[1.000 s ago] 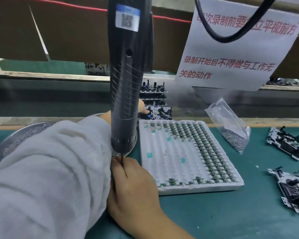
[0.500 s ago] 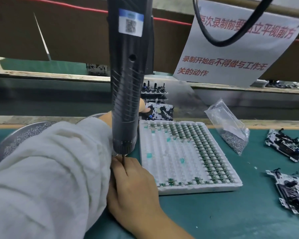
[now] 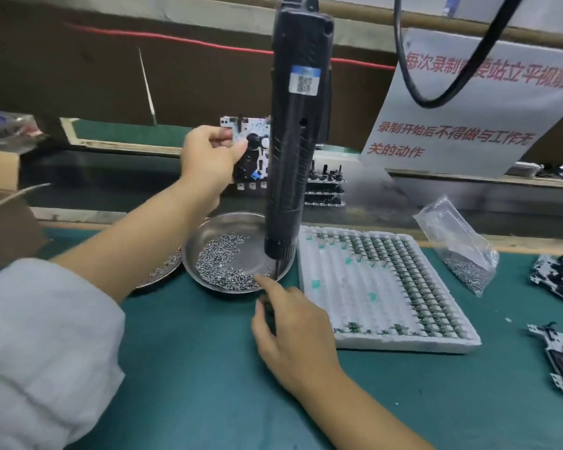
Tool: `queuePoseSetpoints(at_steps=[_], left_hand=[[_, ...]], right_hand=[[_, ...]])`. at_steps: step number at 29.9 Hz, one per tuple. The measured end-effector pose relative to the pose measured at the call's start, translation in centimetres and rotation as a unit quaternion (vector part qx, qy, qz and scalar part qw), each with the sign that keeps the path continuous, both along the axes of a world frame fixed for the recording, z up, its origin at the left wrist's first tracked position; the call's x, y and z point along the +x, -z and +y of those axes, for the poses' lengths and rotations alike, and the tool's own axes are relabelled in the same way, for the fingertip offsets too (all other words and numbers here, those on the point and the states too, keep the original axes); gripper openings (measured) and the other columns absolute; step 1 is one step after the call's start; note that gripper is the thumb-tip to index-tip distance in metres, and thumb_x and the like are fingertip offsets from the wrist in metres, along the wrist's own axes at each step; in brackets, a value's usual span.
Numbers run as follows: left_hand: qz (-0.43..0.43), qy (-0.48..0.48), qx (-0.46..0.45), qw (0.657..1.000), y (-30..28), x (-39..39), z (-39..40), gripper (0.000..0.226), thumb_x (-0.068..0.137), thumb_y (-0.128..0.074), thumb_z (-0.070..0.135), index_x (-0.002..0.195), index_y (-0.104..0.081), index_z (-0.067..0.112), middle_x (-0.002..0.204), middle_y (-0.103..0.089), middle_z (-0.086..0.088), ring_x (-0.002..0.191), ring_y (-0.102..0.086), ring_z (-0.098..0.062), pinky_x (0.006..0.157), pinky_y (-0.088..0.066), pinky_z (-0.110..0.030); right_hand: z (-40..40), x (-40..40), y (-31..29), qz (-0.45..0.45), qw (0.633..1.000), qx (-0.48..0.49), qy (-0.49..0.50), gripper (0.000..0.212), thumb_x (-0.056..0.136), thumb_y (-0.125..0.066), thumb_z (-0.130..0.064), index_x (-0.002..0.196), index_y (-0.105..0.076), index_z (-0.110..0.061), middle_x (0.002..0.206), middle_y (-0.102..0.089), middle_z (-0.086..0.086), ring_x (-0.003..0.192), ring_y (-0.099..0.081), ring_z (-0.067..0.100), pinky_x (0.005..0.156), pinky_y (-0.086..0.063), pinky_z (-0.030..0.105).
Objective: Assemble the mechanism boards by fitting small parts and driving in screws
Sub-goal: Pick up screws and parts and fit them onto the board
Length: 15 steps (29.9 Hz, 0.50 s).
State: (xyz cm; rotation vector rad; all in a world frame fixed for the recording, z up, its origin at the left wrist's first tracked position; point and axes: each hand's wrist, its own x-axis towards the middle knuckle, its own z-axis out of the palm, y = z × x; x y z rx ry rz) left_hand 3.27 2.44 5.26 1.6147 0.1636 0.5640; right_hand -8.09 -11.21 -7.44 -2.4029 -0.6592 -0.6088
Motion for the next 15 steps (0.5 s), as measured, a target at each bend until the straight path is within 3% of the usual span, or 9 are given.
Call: queuePoseSetpoints(at_steps=[2,4,6,7,9,11,15], left_hand=[[0.027,-0.014,-0.05,0.998,0.4,-2.2,3.3,0.027,0.089,-0.064,0.009,0.115,-0.056,0.006,0.092,-0.06,-0.001,0.076,-0.054,-0.009,0.071,-0.046,-0.018],[0.066,-0.01,-0.09,0.994,1.0,-6.1,6.4,0.032,0.088,-0.063,0.008,0.118,-0.054,0.004,0.093,-0.066,-0.004,0.059,-0.056,-0.002,0.063,-0.05,-0.016],[0.094,0.013,-0.111,0.989,1.8,-10.1,7.9,0.032,0.087,-0.061,0.005,0.118,-0.055,0.005,0.076,-0.072,0.001,0.053,-0.062,0.002,0.065,-0.052,-0.014],[0.122,0.023,-0.113,0.986,2.3,-11.9,8.2,0.036,0.086,-0.061,0.005,0.122,-0.054,0.006,0.075,-0.072,0.004,0.06,-0.065,0.002,0.065,-0.05,-0.014],[0.173,0.033,-0.113,0.978,3.8,-14.8,8.6,0.041,0.084,-0.063,0.007,0.124,-0.053,0.004,0.096,-0.07,0.0,0.085,-0.065,-0.005,0.078,-0.044,-0.017],[0.212,0.047,-0.119,0.969,5.4,-17.2,8.0,0.036,0.082,-0.065,0.008,0.117,-0.055,0.006,0.102,-0.066,-0.005,0.091,-0.059,-0.013,0.082,-0.042,-0.024],[0.256,0.056,-0.105,0.959,8.4,-19.5,6.2,0.018,0.081,-0.068,0.008,0.097,-0.06,0.012,0.081,-0.064,-0.004,0.066,-0.058,-0.01,0.063,-0.045,-0.023]], right_hand=[[-0.1,-0.2,0.2,-0.002,0.999,0.032,-0.012,0.034,0.086,-0.055,-0.015,0.118,-0.064,-0.009,0.078,-0.066,0.004,0.071,-0.061,0.023,0.056,-0.052,0.038],[-0.1,-0.4,0.4,0.013,0.995,0.098,-0.031,0.032,0.089,-0.053,-0.016,0.118,-0.063,-0.009,0.088,-0.069,0.004,0.081,-0.064,0.02,0.07,-0.053,0.038],[-0.2,-0.9,0.4,-0.015,0.981,0.185,-0.057,0.028,0.09,-0.053,-0.013,0.113,-0.065,-0.005,0.098,-0.07,0.003,0.091,-0.064,0.013,0.083,-0.051,0.024],[-0.2,-1.2,0.4,-0.051,0.974,0.21,-0.064,0.026,0.09,-0.051,-0.012,0.11,-0.066,-0.002,0.099,-0.069,0.004,0.093,-0.063,0.012,0.086,-0.048,0.02],[0.0,-1.9,0.4,-0.124,0.964,0.222,-0.082,0.024,0.09,-0.05,-0.01,0.106,-0.066,-0.001,0.099,-0.066,0.007,0.095,-0.06,0.014,0.089,-0.046,0.02],[0.2,-2.5,0.4,-0.169,0.96,0.19,-0.119,0.022,0.091,-0.053,-0.013,0.107,-0.066,-0.003,0.1,-0.062,0.009,0.095,-0.058,0.017,0.089,-0.044,0.022],[0.6,-3.3,0.6,-0.149,0.96,0.003,-0.235,0.036,0.091,-0.061,-0.033,0.112,-0.068,-0.006,0.11,-0.063,0.011,0.101,-0.056,0.026,0.09,-0.044,0.036]])
